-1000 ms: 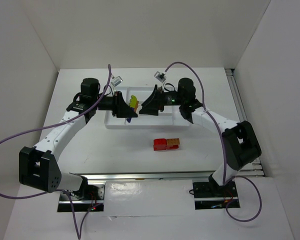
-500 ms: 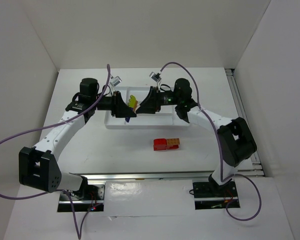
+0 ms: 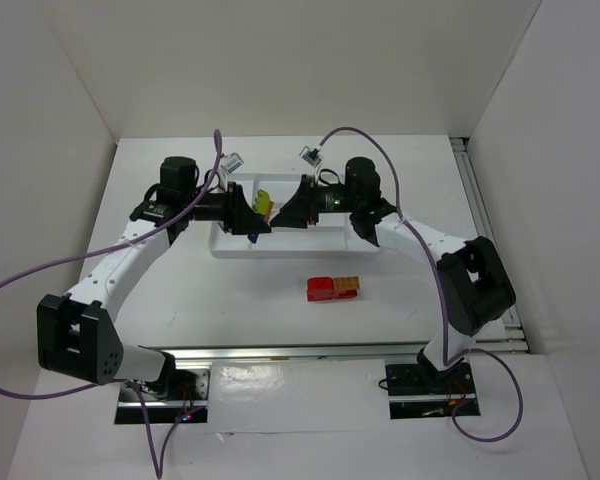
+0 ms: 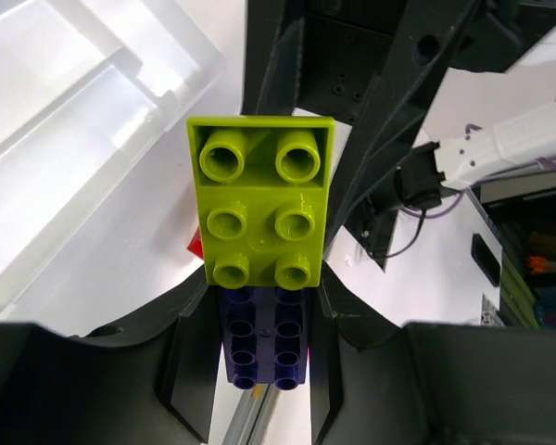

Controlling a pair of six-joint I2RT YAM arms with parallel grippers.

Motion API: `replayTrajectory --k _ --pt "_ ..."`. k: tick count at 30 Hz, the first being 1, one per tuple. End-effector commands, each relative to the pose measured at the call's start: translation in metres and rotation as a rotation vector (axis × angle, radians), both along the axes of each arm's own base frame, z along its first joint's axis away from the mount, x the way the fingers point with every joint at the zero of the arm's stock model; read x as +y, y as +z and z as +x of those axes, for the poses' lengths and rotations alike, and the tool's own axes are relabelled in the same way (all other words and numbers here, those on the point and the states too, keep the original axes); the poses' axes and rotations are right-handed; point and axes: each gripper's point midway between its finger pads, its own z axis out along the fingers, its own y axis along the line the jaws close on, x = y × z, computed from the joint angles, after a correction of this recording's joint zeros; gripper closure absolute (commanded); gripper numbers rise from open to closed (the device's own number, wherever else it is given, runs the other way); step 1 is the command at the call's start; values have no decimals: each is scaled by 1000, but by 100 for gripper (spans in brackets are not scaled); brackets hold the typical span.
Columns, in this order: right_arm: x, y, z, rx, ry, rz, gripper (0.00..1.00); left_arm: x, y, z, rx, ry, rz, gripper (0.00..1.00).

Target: Sort the legos into containers by color

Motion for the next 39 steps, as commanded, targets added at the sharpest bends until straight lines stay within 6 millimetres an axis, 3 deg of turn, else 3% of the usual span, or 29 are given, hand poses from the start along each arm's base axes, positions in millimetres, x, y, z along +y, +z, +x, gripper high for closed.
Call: replayTrajectory --k 1,3,4,9,10,11,13,14,16,17,19,21,29,31,33,34,35,37,39 --pt "-13 -12 29 -34 -190 -104 96 2 28 -1 -66 -7 -31 100" --pt "-24 -22 49 -11 -294 -164 96 10 29 5 -55 25 -33 100" --pt "-32 -38 58 15 -363 -232 96 10 30 6 -64 25 -35 100" --pt "-61 -57 91 76 -584 -326 96 23 24 19 -34 105 -20 100" --pt "-65 -58 96 80 -621 -344 96 27 19 22 -17 134 -11 100" --pt "-81 -74 107 123 -732 -424 96 29 15 25 -5 158 5 100" --pt "-92 -78 119 131 -819 -475 96 36 0 35 39 236 55 100" --pt "-109 -91 127 148 -911 -548 96 38 1 37 38 255 66 100" --pt "-121 -91 138 128 -985 -594 96 44 -11 44 74 313 103 100" --pt "-133 -104 142 134 -1036 -660 96 45 -17 46 94 325 117 100" --pt "-142 -106 152 137 -1084 -689 96 50 -26 49 108 363 147 100" --pt "-145 -126 157 154 -1091 -751 96 51 -30 51 115 372 156 100" --pt "-142 -156 168 179 -1084 -798 96 51 -41 47 139 377 178 100" --pt "-140 -160 170 188 -1088 -794 88 48 -41 46 138 368 178 100" --pt "-139 -165 169 196 -1075 -800 68 46 -43 46 148 359 176 100" --pt "-137 -159 172 188 -1079 -787 48 43 -46 45 157 348 181 100" --pt "-137 -163 172 193 -1077 -794 36 43 -47 45 157 348 181 100" --pt "-130 -154 174 172 -1067 -785 21 40 -47 43 157 339 181 100" --pt "-130 -145 175 167 -1070 -777 20 35 -45 39 151 309 174 100"
